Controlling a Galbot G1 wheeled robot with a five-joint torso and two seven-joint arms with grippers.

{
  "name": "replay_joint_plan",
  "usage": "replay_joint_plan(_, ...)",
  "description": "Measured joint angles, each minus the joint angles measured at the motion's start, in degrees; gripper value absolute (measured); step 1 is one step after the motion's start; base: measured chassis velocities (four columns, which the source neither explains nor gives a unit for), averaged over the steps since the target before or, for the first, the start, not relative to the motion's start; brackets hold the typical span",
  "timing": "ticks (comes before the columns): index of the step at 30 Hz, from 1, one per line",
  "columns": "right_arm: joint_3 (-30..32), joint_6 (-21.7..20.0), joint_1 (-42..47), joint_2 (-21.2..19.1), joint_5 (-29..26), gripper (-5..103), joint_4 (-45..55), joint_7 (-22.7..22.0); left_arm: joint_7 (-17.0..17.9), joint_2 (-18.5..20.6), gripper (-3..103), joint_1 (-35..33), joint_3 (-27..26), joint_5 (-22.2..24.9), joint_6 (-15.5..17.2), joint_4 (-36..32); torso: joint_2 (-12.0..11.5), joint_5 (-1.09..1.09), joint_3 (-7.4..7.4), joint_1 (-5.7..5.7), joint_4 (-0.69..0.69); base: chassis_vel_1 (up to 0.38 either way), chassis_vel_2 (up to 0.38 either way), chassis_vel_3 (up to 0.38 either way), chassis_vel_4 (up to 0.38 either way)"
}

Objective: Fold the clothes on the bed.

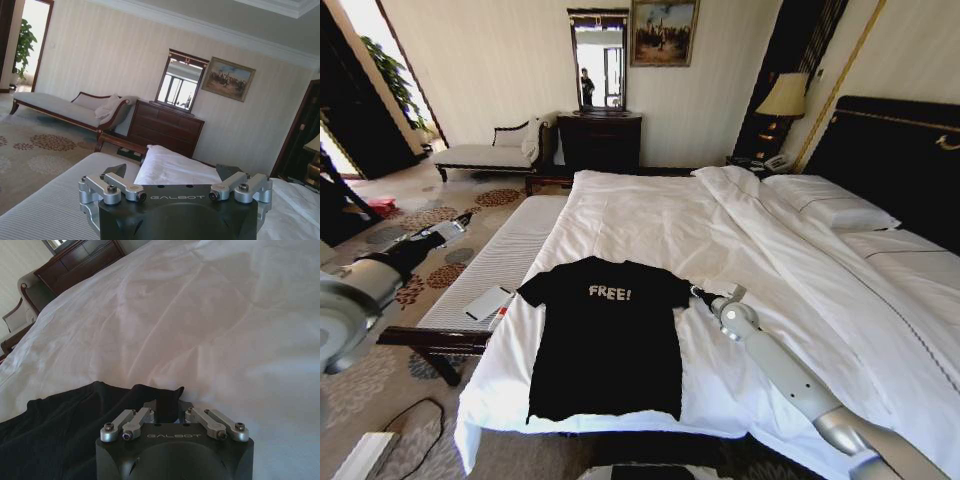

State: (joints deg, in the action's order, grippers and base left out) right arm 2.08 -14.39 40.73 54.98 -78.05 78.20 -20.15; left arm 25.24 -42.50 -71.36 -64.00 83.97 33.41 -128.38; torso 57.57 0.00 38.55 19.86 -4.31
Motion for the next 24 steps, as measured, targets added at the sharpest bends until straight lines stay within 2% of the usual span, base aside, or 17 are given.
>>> replay_joint_plan(2,-0.01,0.06,-0.04,-0.01,0.15,24,0.00,0.09,-0.03,0.08,100,0.09,0.00,-0.01,-0.01,0.07,0.00,0.00,0.00,0.00,0.00,0.000,0.000,0.000,0.000)
replay_joint_plan(6,-0.06,1.03,0.05,-0.24,1.06,4,0.38,1.16,-0.08,0.49,100,0.58,-0.10,0.09,-0.06,0.47,0.00,0.00,0.00,0.00,0.00,0.000,0.000,0.000,0.000)
replay_joint_plan(11,0.14,2.61,0.73,-0.75,2.07,0,1.75,1.85,-0.10,0.27,100,0.71,0.09,-0.01,-0.08,0.55,0.00,0.00,0.00,0.00,0.00,0.000,0.000,0.000,0.000)
replay_joint_plan(24,-0.33,6.02,1.10,-2.48,3.31,0,6.83,2.26,-0.25,0.21,100,0.07,-0.34,-0.41,-0.22,0.57,0.00,0.00,0.00,0.00,0.00,0.000,0.000,0.000,0.000)
